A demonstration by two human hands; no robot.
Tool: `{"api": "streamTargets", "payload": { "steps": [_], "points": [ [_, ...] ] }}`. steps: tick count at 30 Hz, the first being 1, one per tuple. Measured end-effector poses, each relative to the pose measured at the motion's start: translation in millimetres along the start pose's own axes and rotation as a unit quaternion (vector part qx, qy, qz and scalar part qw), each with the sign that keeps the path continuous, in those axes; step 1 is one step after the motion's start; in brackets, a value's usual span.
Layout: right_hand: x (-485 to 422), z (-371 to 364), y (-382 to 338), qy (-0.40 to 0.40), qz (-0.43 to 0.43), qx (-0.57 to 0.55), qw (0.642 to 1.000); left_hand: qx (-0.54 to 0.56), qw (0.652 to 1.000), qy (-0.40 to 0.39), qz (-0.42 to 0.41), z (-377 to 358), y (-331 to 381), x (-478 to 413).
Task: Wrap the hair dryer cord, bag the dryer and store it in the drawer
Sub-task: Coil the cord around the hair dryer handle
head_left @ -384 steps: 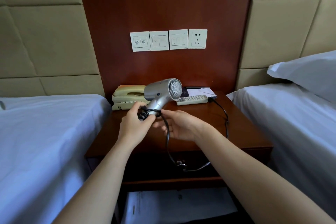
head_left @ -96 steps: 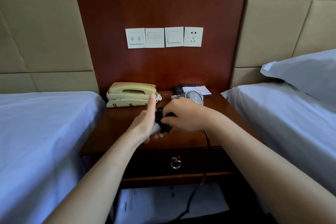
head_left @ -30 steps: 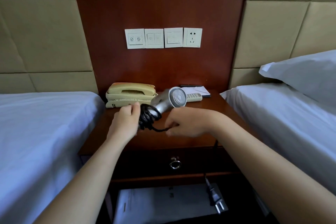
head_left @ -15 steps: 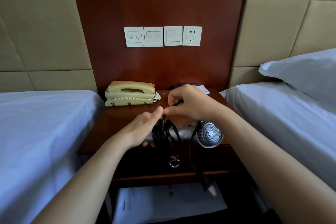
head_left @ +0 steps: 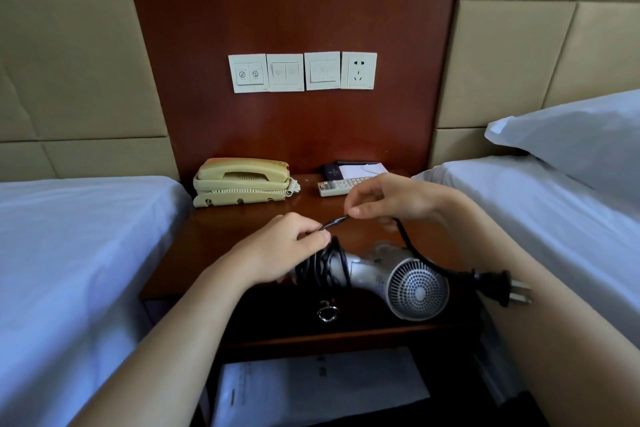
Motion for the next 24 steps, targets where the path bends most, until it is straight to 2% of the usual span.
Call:
{"api": "streamTargets", "payload": {
  "steps": [4,9,14,18,22,24],
  "points": [
    [2.3,13.0,6.1,-0.03,-0.047,-0.012,0.998,-0.014,1.0,-0.004,-0.007,0.3,1.7,-2.2],
    [8.5,25.3,4.0,-0.023,-0.029,-0.017,0.999,-0.049,0.998,0.024,-0.007,9.9,-4.3,-8.1],
    [7.2,25.5,13.8,0.061,-0.021,-0.02,0.998,0.039,0.998,0.042,0.022,16.8,-9.4,-5.8],
    [2.6,24.7,25.7,0.151,0.025,0.06,0.986,0.133,0.989,0.052,0.041,14.5,-8.8,-5.3],
    [0.8,8.1,31.9,0.144,0.081,0.063,0.984,0.223,0.971,0.064,0.058,12.4,-11.9,-5.2],
    [0.9,1.7,33.4,0.148,0.056,0.047,0.986,0.255,0.963,0.066,0.059,12.5,-14.3,-4.6]
  ]
}}
Point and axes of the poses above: each hand's wrist, its own x-axis away from the middle knuckle, its own z-axis out of the back of the hand, y = z × x, the point moved 1 cm from there along -x, towards the middle knuckle, and after that the axes turned 13 degrees about y, right-handed, at the moved point
